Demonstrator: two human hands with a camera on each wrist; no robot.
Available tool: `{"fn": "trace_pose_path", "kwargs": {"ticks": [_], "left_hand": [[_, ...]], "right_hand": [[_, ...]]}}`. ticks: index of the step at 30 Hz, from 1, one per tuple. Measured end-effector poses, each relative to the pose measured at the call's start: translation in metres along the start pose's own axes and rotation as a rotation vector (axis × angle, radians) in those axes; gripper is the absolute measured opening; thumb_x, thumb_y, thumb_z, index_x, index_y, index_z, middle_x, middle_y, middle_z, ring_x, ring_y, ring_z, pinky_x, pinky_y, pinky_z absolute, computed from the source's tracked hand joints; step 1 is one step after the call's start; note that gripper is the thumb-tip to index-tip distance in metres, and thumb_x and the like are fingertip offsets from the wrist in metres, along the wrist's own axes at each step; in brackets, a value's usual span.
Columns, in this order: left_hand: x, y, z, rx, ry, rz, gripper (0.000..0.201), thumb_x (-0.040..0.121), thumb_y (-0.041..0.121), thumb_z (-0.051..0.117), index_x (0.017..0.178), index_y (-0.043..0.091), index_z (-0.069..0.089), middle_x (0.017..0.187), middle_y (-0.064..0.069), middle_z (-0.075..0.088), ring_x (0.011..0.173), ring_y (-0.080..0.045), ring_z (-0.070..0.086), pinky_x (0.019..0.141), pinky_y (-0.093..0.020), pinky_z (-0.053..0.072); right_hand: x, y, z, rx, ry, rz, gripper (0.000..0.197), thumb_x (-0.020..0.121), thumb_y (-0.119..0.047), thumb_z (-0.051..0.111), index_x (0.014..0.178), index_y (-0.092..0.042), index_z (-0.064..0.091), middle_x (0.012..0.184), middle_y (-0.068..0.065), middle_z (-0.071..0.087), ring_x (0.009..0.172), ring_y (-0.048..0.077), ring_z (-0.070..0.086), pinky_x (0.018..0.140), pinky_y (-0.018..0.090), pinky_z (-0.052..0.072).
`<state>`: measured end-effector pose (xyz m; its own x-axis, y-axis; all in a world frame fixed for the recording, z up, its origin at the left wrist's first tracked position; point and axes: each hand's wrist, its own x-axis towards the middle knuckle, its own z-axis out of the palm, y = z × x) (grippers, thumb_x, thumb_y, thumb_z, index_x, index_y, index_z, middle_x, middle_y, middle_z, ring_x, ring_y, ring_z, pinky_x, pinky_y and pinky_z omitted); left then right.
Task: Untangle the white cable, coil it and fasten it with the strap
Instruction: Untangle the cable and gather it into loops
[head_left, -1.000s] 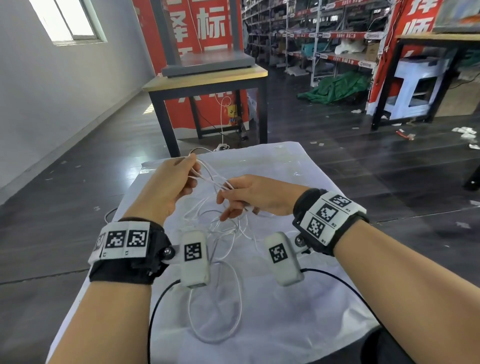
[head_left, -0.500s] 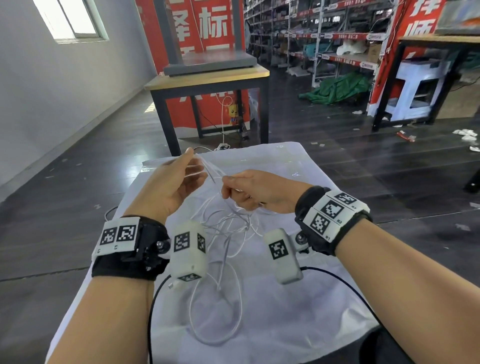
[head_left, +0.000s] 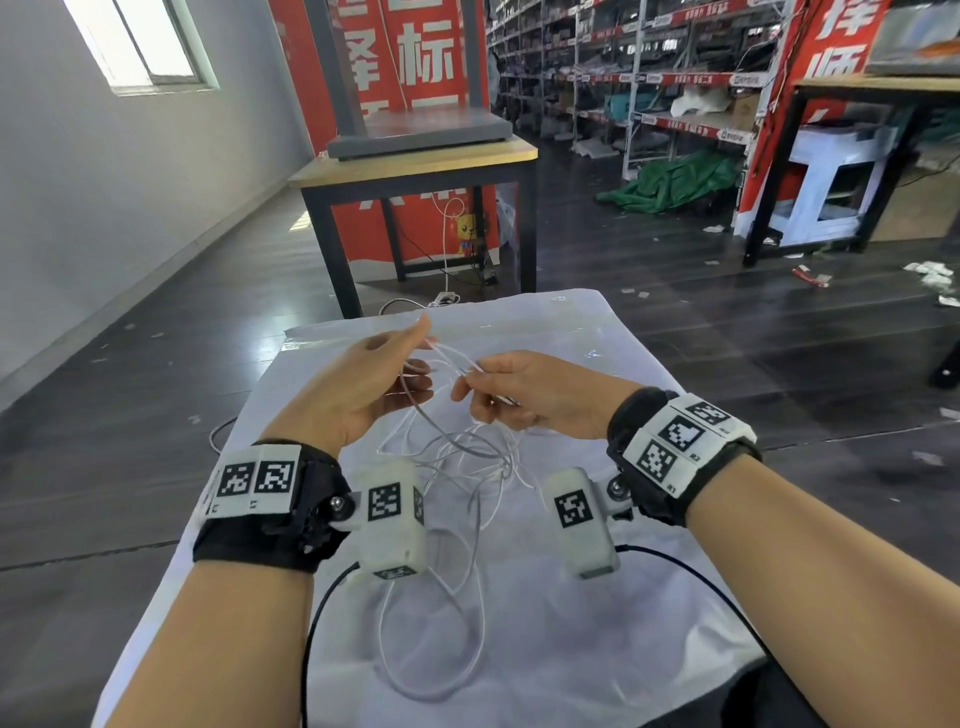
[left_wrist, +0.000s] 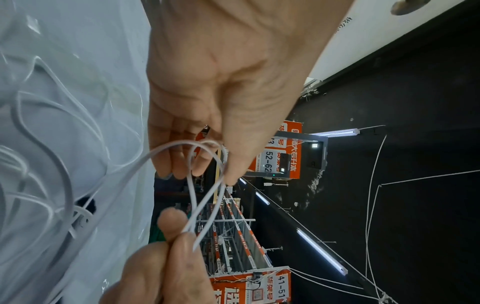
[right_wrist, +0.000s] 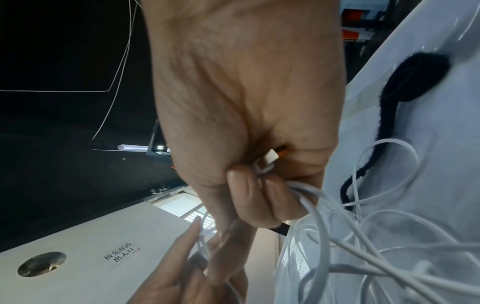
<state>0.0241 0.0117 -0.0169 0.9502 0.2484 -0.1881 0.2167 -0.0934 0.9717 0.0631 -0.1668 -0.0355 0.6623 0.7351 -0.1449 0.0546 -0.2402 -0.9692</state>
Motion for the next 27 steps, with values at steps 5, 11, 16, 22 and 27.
{"fn": "trace_pose_path", "kwargs": {"ticks": [5, 11, 16, 22, 27], "left_hand": [[0.0019, -0.0013, -0.0002, -0.06, -0.027, 0.039, 0.022, 0.091, 0.02, 0.063, 0.105, 0.003, 0.066, 0.085, -0.008, 0.06, 0.072, -0.015, 0.061, 0.072, -0.024, 0.059], [0.0011, -0.0007, -0.0037, -0.126, -0.085, 0.089, 0.019, 0.09, 0.002, 0.059, 0.108, 0.005, 0.064, 0.089, -0.01, 0.067, 0.078, -0.016, 0.064, 0.076, -0.023, 0.058], [0.0016, -0.0021, -0.0059, 0.117, -0.082, 0.183, 0.04, 0.084, -0.019, 0.054, 0.108, 0.013, 0.06, 0.102, -0.008, 0.065, 0.089, -0.015, 0.066, 0.076, -0.018, 0.056], [0.0067, -0.008, -0.0054, 0.251, 0.1, 0.298, 0.03, 0.09, -0.008, 0.053, 0.101, 0.019, 0.061, 0.095, -0.007, 0.07, 0.086, -0.016, 0.069, 0.084, -0.027, 0.055], [0.0051, -0.0018, -0.0029, -0.054, 0.125, 0.246, 0.022, 0.096, -0.002, 0.048, 0.105, 0.015, 0.06, 0.092, -0.006, 0.065, 0.074, -0.014, 0.068, 0.071, -0.025, 0.056]], "right_hand": [[0.0015, 0.0041, -0.0005, 0.058, 0.032, 0.015, 0.028, 0.103, -0.02, 0.04, 0.114, -0.003, 0.06, 0.082, 0.003, 0.068, 0.048, 0.005, 0.044, 0.05, 0.014, 0.036], [-0.0002, 0.004, -0.0033, 0.312, 0.086, 0.049, 0.026, 0.104, -0.018, 0.036, 0.113, -0.004, 0.056, 0.095, 0.011, 0.072, 0.067, 0.015, 0.065, 0.056, 0.02, 0.049], [-0.0033, 0.0038, -0.0041, 0.395, 0.096, 0.078, 0.025, 0.105, -0.019, 0.032, 0.103, -0.004, 0.052, 0.096, 0.015, 0.071, 0.076, 0.028, 0.07, 0.073, 0.032, 0.057], [-0.0023, 0.0076, -0.0037, 0.296, 0.062, 0.097, 0.023, 0.104, -0.017, 0.034, 0.104, -0.005, 0.054, 0.095, 0.015, 0.07, 0.074, 0.02, 0.068, 0.072, 0.026, 0.057], [-0.0029, 0.0057, -0.0032, 0.146, 0.075, 0.105, 0.023, 0.102, -0.006, 0.035, 0.103, -0.004, 0.058, 0.083, 0.009, 0.063, 0.079, 0.018, 0.061, 0.078, 0.023, 0.054]]}}
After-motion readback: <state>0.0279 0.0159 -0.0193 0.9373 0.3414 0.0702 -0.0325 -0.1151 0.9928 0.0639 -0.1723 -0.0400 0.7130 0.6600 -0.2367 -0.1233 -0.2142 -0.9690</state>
